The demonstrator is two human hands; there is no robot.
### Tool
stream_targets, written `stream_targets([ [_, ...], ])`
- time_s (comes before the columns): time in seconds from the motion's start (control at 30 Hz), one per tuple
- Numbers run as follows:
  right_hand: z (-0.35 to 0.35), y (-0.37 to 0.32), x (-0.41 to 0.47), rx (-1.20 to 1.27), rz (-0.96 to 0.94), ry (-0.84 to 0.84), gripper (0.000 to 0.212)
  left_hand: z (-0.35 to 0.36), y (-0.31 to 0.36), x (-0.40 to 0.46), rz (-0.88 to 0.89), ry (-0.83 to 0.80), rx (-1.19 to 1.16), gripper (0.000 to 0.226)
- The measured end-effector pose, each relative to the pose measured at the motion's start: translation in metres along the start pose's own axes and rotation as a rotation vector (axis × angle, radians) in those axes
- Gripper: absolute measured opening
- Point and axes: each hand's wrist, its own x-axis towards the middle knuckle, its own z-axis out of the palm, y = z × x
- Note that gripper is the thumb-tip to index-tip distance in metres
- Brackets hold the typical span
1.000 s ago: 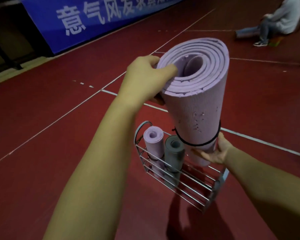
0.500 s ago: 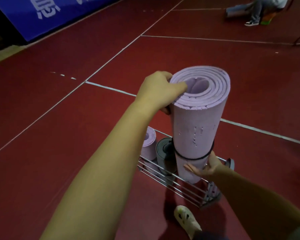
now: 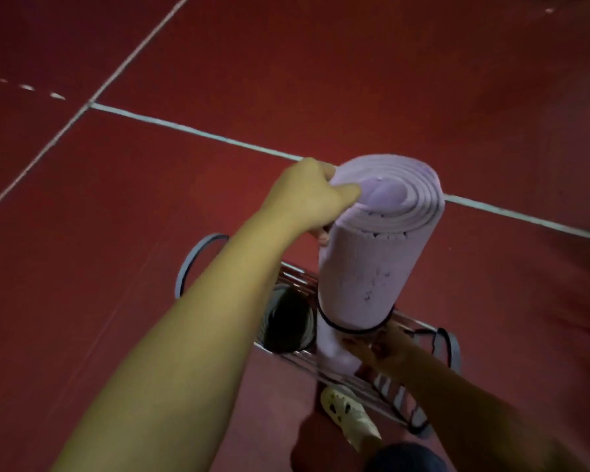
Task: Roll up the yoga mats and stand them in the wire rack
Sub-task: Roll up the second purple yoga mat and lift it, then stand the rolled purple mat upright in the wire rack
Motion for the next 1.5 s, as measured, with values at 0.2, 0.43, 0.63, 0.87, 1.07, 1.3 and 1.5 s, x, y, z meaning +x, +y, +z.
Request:
stream_targets([
  [0.2, -0.004, -0.017, -0.002, 0.184, 0.089, 0.033, 0.036, -0.007, 0.009, 0.01, 0.029, -0.013, -0.025, 0.024],
  [0.43, 0.0, -0.005, 0.021, 0.15, 0.142, 0.073, 0.039, 0.016, -0.014, 0.025, 0.03, -0.096, 0.046, 0.023],
  [0.63, -0.013, 0.01, 0.075, 0.263, 0.097, 0.179, 0.039, 0.062, -0.058, 0.044, -0.022, -0.196, 0.04, 0.015],
  [0.87, -0.016, 0.021, 0.108, 0.367, 0.053, 0.18, 0.024, 0.099, -0.083, 0.073, 0.008, -0.139, 0.067, 0.028],
  [1.07, -0.01, 0.033, 0.096, 0.383, 0.077, 0.193, 0.017, 0.103, -0.093, 0.051, -0.205, -0.176, -0.002, 0.049],
  [1.3, 0.003, 0.052, 0.069, 0.331, 0.089, 0.102, 0.041, 0.109, -0.091, 0.015, -0.312, -0.015, -0.19, 0.081],
  [1.5, 0.04, 0.077, 0.038, -0.115, 0.046, 0.006, 0.022, 0.093, -0.145, -0.057, -0.478, 0.227, -0.487, 0.036],
])
